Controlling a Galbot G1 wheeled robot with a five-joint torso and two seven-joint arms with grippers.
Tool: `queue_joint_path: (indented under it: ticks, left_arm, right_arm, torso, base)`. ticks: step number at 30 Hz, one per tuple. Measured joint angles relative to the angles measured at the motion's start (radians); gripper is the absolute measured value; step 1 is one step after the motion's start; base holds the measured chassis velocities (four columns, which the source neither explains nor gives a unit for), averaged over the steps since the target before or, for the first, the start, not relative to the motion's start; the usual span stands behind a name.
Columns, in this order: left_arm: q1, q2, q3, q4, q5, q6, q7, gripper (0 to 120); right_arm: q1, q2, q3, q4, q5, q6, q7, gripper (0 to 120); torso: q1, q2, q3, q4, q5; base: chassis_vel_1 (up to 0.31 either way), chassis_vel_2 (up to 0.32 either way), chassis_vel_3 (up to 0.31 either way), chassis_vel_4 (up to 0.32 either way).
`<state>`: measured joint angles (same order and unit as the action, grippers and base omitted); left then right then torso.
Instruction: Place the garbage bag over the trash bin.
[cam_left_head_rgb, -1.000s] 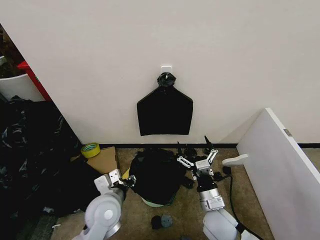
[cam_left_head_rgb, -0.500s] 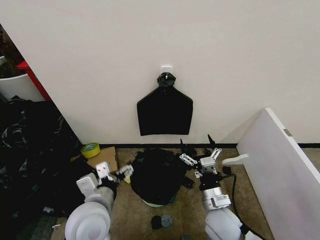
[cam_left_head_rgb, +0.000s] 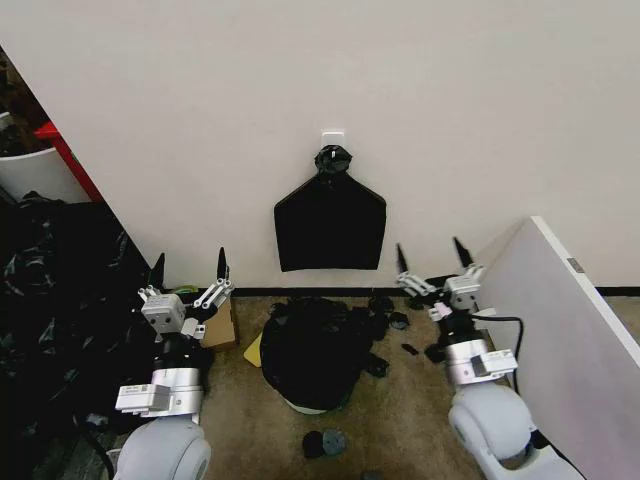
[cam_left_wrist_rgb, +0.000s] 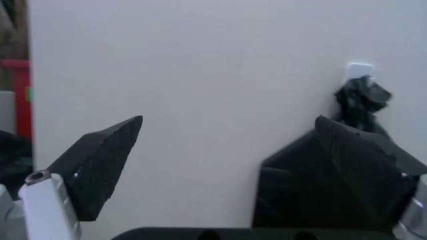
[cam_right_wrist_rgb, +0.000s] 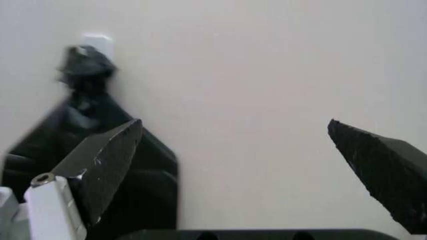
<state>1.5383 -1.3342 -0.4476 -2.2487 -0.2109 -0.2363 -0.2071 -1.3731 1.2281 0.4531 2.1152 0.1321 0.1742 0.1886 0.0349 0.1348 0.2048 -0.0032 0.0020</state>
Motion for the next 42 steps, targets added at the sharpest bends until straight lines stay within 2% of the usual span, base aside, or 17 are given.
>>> queue_joint_path:
  ticks: [4, 6, 8, 11, 15, 25, 34, 42]
  left_arm:
    - [-0.010, -0.045, -0.011, 0.007, 0.004, 0.009, 0.050, 100]
    - [-0.032, -0.085, -0.058, 0.007, -0.029, 0.022, 0.121, 100]
    - [-0.036, -0.097, -0.101, 0.006, -0.055, 0.023, 0.158, 100]
    - [-0.031, -0.100, -0.130, 0.005, -0.069, 0.023, 0.165, 100]
    - [-0.018, -0.116, -0.162, -0.010, -0.108, 0.045, 0.131, 100]
    - [0.010, -0.136, -0.120, -0.047, -0.097, 0.056, 0.107, 100]
    - [0.028, -0.141, -0.074, -0.033, -0.051, 0.057, 0.102, 100]
    - [0.025, -0.136, -0.049, -0.016, -0.042, 0.061, 0.099, 100]
  right_arm:
    - [-0.011, 0.031, 0.050, 0.016, 0.050, -0.067, -0.044, 100]
    - [-0.009, 0.045, 0.059, 0.029, 0.071, -0.137, -0.042, 100]
    - [-0.009, 0.061, 0.068, 0.029, 0.060, -0.151, -0.057, 100]
    - [-0.009, 0.076, 0.082, 0.019, 0.048, -0.117, -0.094, 100]
    - [-0.017, 0.105, 0.127, -0.027, 0.052, 0.000, -0.217, 100]
    - [-0.065, 0.144, 0.105, -0.002, 0.063, 0.031, -0.241, 100]
    - [-0.106, 0.045, 0.082, 0.026, 0.059, 0.021, -0.195, 100]
    - [-0.101, 0.068, 0.067, 0.032, 0.056, 0.018, -0.189, 100]
  torso:
    - [0.000, 0.000, 0.000, -0.0001, 0.0000]
    - [0.000, 0.000, 0.000, 0.0000, -0.0001]
    - [0.000, 0.000, 0.000, 0.0002, 0.0000]
    - [0.000, 0.000, 0.000, 0.0002, -0.0002]
    - [0.000, 0.000, 0.000, 0.0002, -0.0001]
    - [0.000, 0.000, 0.000, 0.0001, -0.0001]
    - [0.000, 0.000, 0.000, 0.0001, -0.0001]
    - [0.000, 0.000, 0.000, 0.0002, -0.0001]
  base:
    - [0.000, 0.000, 0.000, 0.000]
    - [0.000, 0.000, 0.000, 0.000]
    - [0.000, 0.000, 0.000, 0.000]
    - [0.000, 0.000, 0.000, 0.000]
    - [0.000, 0.000, 0.000, 0.000]
    - [0.000, 0.000, 0.000, 0.000]
    - [0.000, 0.000, 0.000, 0.000]
    - [0.000, 0.000, 0.000, 0.000]
